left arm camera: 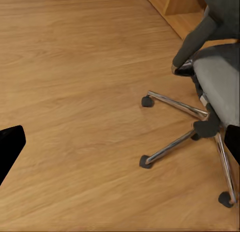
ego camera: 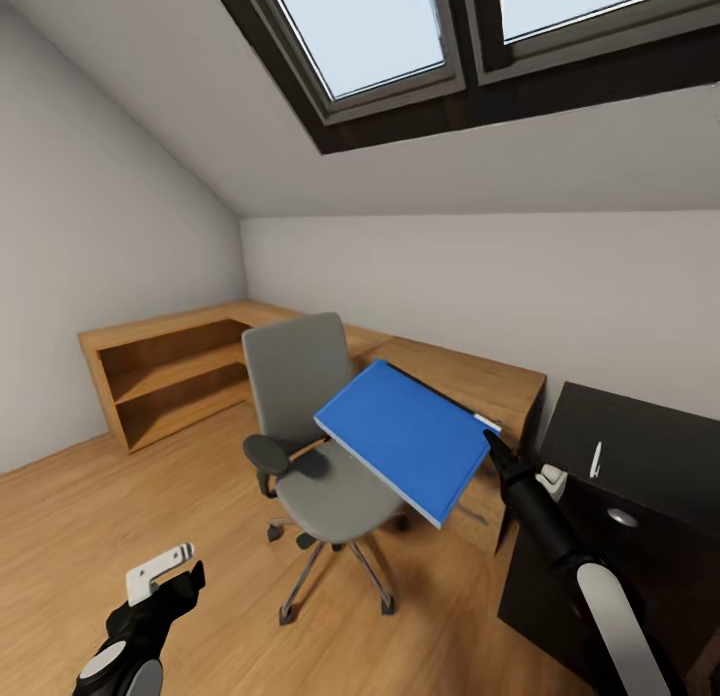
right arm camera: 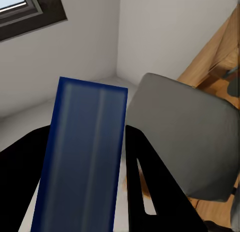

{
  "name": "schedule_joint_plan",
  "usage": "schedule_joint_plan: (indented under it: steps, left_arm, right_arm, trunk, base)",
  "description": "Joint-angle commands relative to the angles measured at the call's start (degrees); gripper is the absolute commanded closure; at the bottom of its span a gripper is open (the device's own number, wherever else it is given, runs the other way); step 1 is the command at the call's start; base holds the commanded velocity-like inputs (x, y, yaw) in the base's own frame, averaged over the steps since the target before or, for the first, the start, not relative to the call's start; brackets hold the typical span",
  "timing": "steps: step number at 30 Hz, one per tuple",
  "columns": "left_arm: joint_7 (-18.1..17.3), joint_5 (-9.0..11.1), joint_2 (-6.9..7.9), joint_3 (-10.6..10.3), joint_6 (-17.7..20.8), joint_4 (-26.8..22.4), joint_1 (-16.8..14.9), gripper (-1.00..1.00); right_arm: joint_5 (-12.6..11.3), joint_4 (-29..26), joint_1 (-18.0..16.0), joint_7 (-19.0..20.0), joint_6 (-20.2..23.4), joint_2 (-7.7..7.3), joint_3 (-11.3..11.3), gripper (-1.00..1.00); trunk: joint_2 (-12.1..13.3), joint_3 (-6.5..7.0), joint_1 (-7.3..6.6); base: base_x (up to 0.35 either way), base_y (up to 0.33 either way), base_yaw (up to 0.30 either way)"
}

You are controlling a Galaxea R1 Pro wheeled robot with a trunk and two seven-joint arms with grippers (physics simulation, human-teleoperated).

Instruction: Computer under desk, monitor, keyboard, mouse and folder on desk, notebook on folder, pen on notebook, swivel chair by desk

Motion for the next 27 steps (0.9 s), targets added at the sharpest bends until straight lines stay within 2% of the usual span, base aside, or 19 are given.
schedule_joint_plan:
  steps: [1,27]
  left_arm:
    - [0.4,0.5,0.03,-0.3,0.2,-0.1,0.0,-1.00]
    - [0.4,0.6,0.03,-0.8,2.1,0.0,0.0,-1.00]
  right_arm:
    - [-0.4,0.0,0.0,-0.1,0.4,0.02,-0.1,1.00]
    - [-0.4,0.3,-0.1,-1.1,0.3,-0.01,-0.3,1.00]
  trunk:
    - [0.4,0.14,-0.23]
    - [10.8,4.80,-5.94]
  base:
    - [0.000,0.000,-0.213]
    - [0.000,0.000,-0.249]
